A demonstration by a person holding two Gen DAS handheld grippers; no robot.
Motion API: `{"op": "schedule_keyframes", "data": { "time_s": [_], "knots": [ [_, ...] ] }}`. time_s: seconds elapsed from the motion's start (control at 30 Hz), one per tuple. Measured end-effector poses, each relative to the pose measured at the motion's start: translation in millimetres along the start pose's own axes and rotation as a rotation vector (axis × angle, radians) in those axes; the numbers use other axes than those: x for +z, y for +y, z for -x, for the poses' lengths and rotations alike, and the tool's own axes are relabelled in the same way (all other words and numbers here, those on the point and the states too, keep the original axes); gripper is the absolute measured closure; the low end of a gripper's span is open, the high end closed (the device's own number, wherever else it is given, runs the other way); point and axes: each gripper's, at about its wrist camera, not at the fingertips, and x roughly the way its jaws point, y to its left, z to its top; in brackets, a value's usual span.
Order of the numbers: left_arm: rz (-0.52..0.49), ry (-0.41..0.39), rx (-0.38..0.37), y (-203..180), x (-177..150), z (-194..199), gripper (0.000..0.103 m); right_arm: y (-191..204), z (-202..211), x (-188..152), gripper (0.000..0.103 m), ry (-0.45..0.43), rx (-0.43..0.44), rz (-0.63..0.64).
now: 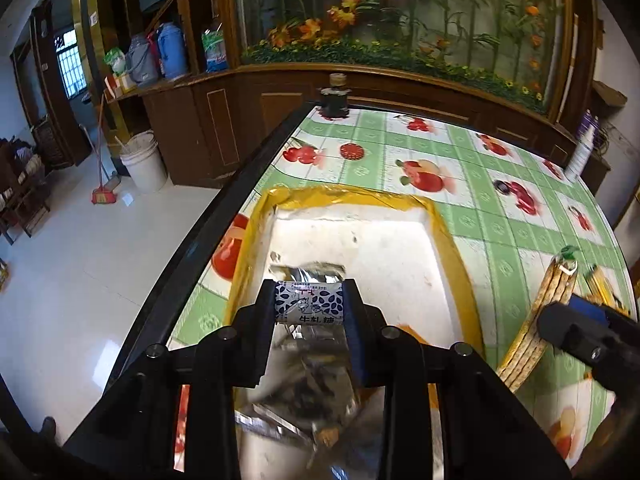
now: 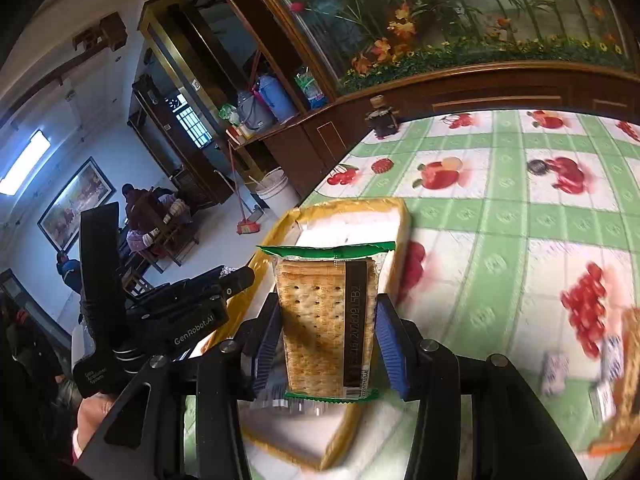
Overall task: Organize snacks
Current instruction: 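Carry the white candy and green-edged cracker pack over the tray with both tools, then lower both held snacks into the tray and open both tools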
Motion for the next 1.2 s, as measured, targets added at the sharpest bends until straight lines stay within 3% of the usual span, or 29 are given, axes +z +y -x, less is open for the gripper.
{"op": "schedule_keyframes", "data": {
  "time_s": [0.17, 0.37, 0.57, 0.67, 0.8, 0.83, 1.03, 1.2],
  "knots": [
    [0.063, 0.116, -0.021, 9.7, 19.0, -46.6, 0.073, -1.0, -55.8, 21.5, 0.056, 0.043, -0.038, 0.009],
    [0.066, 0.181, 0.017, 7.5, 24.3, -77.9, 0.073, -3.3, -111.2, 29.9, 0.056, 0.12, -0.08, 0.026],
    [0.051, 0.203, 0.069, 9.3, 26.8, -90.7, 0.073, -6.9, -132.6, 26.1, 0.056, 0.159, -0.131, 0.058],
    [0.049, 0.221, 0.042, 8.8, 25.5, -92.5, 0.06, -6.7, -131.1, 27.6, 0.055, 0.169, -0.141, 0.063],
    [0.034, 0.194, 0.041, 4.6, 24.8, -82.1, 0.052, -7.1, -111.6, 22.6, 0.054, 0.152, -0.129, 0.053],
    [0.025, 0.183, 0.048, 3.7, 24.3, -77.8, 0.052, -6.8, -103.5, 20.8, 0.049, 0.14, -0.138, 0.056],
    [0.016, 0.068, 0.07, 1.3, 20.9, -30.5, 0.043, -13.3, -33.1, 5.4, 0.044, 0.043, -0.146, 0.042],
    [-0.018, -0.02, 0.053, -16.7, 7.8, 13.3, 0.032, -38.8, 35.4, -21.9, 0.04, -0.039, -0.2, -0.007]
  ]
}}
